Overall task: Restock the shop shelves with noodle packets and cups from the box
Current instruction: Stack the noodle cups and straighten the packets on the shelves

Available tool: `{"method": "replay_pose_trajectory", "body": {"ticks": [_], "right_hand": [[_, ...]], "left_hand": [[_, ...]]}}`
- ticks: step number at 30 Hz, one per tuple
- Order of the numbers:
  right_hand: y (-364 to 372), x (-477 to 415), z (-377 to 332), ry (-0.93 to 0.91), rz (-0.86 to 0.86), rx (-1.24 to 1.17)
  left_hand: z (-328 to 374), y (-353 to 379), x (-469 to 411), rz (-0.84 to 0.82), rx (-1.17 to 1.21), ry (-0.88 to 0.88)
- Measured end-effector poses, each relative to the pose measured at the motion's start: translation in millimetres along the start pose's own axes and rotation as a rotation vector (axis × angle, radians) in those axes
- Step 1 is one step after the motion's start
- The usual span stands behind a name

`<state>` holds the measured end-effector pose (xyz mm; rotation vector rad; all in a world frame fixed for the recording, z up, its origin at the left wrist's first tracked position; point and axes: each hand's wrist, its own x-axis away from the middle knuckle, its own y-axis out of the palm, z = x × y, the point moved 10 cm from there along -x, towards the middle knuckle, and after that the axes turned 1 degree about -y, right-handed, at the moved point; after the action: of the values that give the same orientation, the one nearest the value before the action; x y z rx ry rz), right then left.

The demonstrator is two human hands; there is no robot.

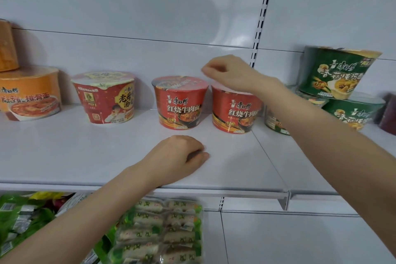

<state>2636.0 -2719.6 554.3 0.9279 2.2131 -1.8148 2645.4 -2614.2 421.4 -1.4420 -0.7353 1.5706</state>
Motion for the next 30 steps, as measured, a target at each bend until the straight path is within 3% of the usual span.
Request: {"method": "replay_pose_trajectory", "body": {"ticks": [3,9,13,16,19,24,30], "right_hand": [[-29,27,30,0.059,0.037,0.066],[-14,70,79,0.212,-0.227,0.13],[-12,71,80,0.185,-0.165,0.152],[-12,70,79,0.179,-0.146,0.155],[-13,71,77,0.163,-0.137,0.152],[-15,71,73,0.149,-0.101,0.158],[-18,69,64,0.125,-0.003,0.235]], "left_hand": [[0,1,-1,0.005,-0.028,0.018],[1,3,-2,0.002,-0.062,0.035],[5,-3,-2,-0.004,-0.098,0.04],[10,-44,-10,0.23,-0.151,0.076],[1,-92,-30,0.491,-0.258,-0.005],[-52,-74,-69,0.188,-0.267,-0.262],[-53,-76,-65,0.216,-0.08,-0.195]]}}
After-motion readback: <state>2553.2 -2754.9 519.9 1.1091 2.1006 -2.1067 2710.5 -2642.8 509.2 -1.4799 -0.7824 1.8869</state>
